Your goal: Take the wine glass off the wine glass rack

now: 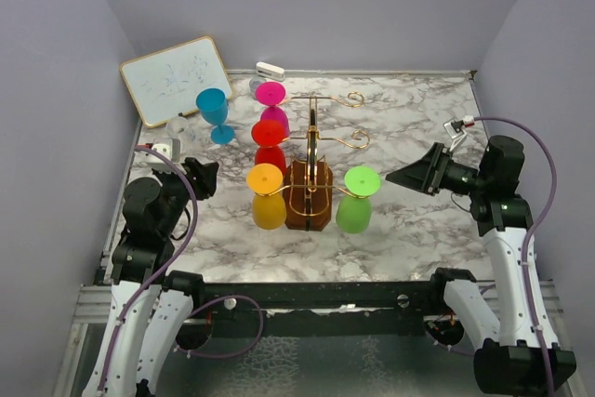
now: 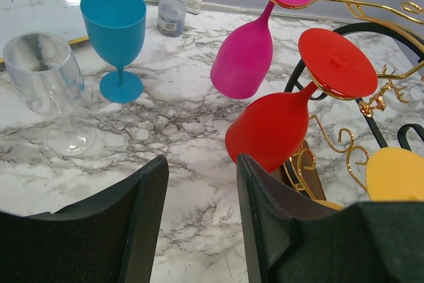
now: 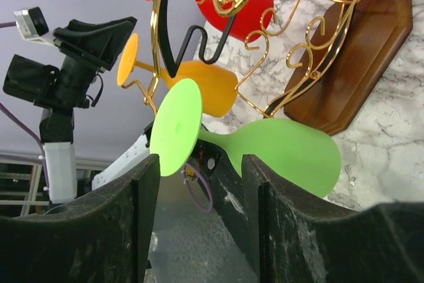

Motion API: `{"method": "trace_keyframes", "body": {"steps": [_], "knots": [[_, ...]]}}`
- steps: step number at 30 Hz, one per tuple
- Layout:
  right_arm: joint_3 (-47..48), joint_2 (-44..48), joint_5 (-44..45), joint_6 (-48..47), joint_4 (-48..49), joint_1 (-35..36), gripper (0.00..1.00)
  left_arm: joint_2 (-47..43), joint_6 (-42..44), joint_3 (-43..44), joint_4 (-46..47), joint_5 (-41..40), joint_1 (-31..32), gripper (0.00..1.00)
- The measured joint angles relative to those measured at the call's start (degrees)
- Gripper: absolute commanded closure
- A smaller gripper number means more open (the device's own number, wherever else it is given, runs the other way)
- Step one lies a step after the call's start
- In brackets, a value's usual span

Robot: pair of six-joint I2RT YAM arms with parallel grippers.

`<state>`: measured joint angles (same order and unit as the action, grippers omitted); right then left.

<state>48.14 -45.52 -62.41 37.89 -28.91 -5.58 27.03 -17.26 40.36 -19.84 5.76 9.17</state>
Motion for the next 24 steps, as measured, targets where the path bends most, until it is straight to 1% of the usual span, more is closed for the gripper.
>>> {"method": "trace_keyframes", "body": {"steps": [7, 14, 24], "knots": [[-2.71, 0.76, -1.79, 0.28, 0.46, 0.0, 0.51, 0.0, -0.04, 0.0, 0.0, -0.07, 0.33, 0.52], [-2.95, 0.98, -3.04, 2.01, 2.8, 0.0, 0.54, 0.0, -0.11, 0.0, 0.0, -0.07, 0.33, 0.52], [-2.86, -3.13, -3.72, 2.56, 5.01, 1.73, 0.56, 0.0, -0.17, -0.04, 0.0, -0.07, 0.35, 0.52]]}}
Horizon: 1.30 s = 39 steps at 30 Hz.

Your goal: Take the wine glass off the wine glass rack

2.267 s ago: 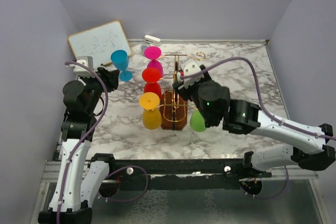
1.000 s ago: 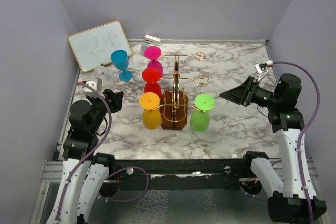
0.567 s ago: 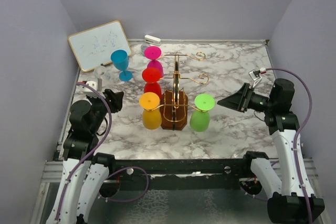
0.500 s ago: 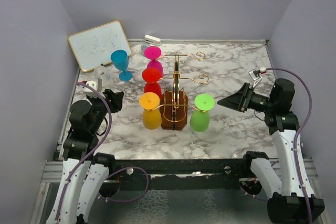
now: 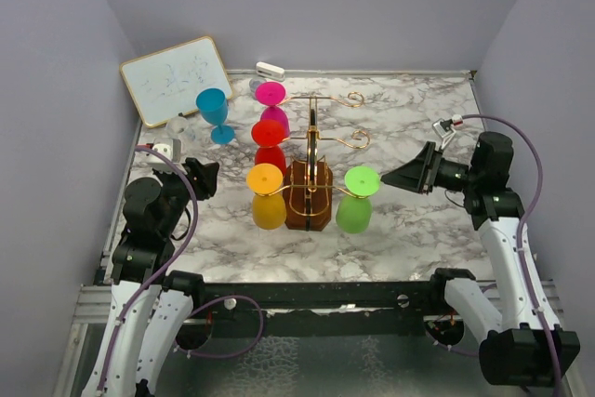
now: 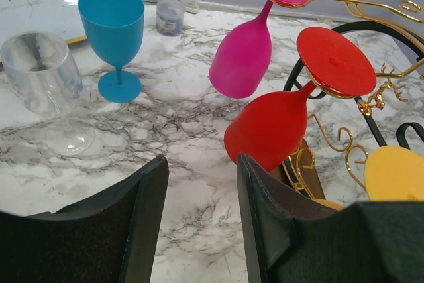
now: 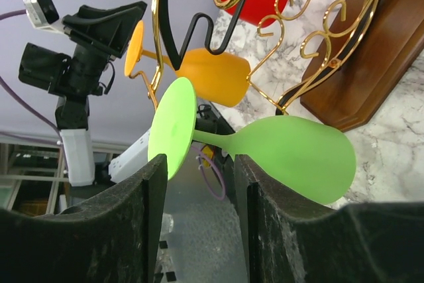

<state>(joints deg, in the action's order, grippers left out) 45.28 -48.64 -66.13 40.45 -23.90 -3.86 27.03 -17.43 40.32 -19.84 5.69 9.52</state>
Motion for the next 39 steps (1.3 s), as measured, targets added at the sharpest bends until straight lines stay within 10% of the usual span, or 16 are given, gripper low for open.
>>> {"method": "trace_keyframes", "body": {"steps": [14, 39], "knots": [[2.14, -3.45, 1.33, -0.15, 1.38, 6.88, 0.59, 0.0, 0.0, -0.44, -0.04, -0.17, 0.0, 0.52], [5.18, -3.82, 9.73, 1.81, 2.84, 12.5, 0.98, 0.0, 0.0, -0.5, -0.04, -0.22, 0.28, 0.52]]}}
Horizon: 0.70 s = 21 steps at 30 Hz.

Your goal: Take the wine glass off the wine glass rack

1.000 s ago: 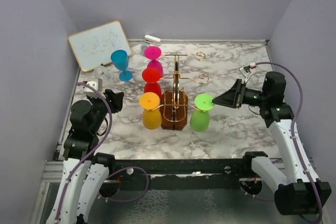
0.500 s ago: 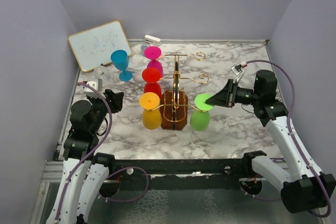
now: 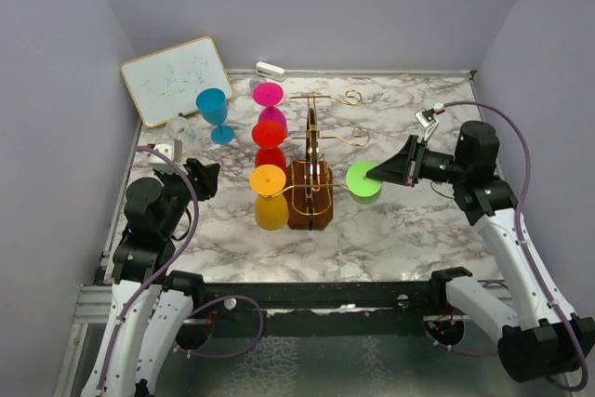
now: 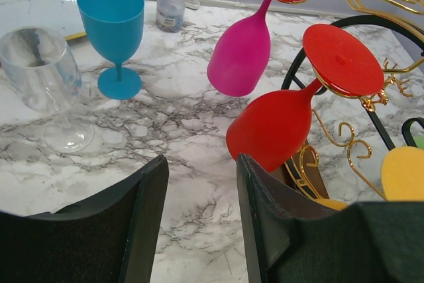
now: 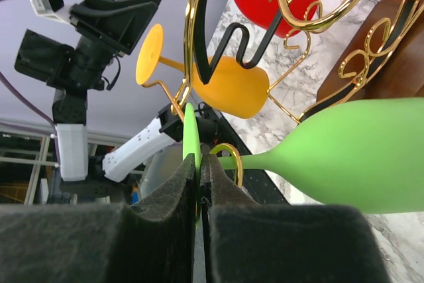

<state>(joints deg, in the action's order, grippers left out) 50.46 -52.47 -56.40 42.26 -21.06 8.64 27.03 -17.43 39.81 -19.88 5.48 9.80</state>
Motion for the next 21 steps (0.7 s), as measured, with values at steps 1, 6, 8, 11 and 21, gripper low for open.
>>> {"method": "trace_keyframes", "body": {"steps": [1, 6, 8, 11, 21], "knots": [[0.13, 0.15, 0.02, 0.26, 0.04, 0.02, 0.99, 0.0, -0.02, 0.0, 0.0, 0.0, 0.0, 0.52], [0.17, 1.33, 0.15, 2.29, 0.24, 0.02, 0.99, 0.0, -0.02, 0.0, 0.0, 0.0, 0.04, 0.52], [0.17, 1.77, 0.15, 3.1, 0.33, 0.02, 0.99, 0.0, -0.02, -0.02, 0.0, 0.0, 0.04, 0.52], [0.17, 2.38, 0.09, 4.48, 0.61, 0.02, 0.99, 0.0, -0.04, -0.04, 0.0, 0.0, 0.04, 0.52], [-0.17, 3.15, -1.11, 6.34, 1.31, 0.02, 0.99, 0.0, -0.07, -0.2, 0.0, 0.0, 0.04, 0.52]]}}
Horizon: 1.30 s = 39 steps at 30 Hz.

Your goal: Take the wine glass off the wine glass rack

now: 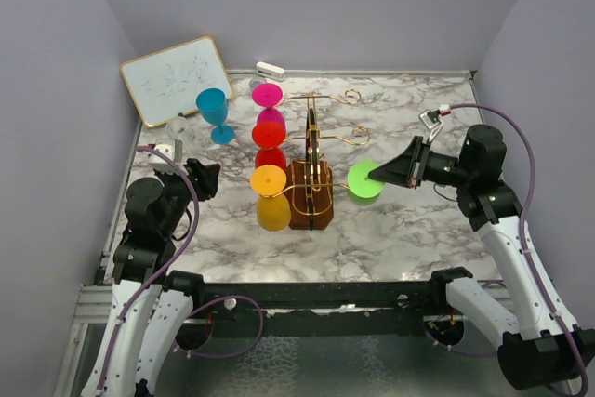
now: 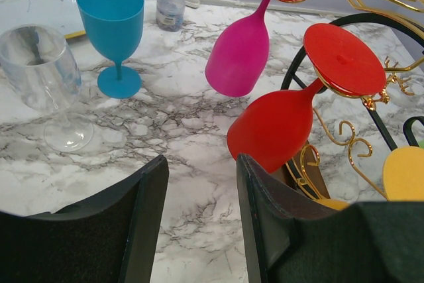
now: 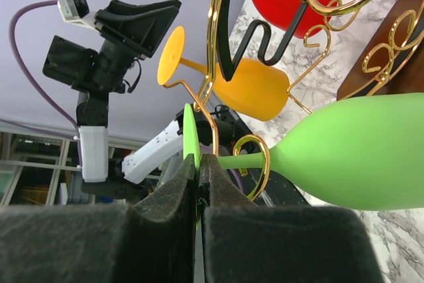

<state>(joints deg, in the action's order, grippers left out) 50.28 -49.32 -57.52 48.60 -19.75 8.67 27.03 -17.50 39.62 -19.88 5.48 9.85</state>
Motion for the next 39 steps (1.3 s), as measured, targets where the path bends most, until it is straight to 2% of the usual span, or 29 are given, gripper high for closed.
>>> {"method": "trace_keyframes", "body": {"steps": [23, 39], "knots": [[0.02, 1.44, -2.12, -5.99, -7.23, -0.04, 0.99, 0.24, -0.15, -0.02, 0.02, 0.0, 0.0, 0.52], [0.15, 0.85, -3.87, -4.68, -5.79, -0.04, 0.99, 0.31, -0.17, -0.13, 0.02, 0.0, 0.0, 0.52]]}}
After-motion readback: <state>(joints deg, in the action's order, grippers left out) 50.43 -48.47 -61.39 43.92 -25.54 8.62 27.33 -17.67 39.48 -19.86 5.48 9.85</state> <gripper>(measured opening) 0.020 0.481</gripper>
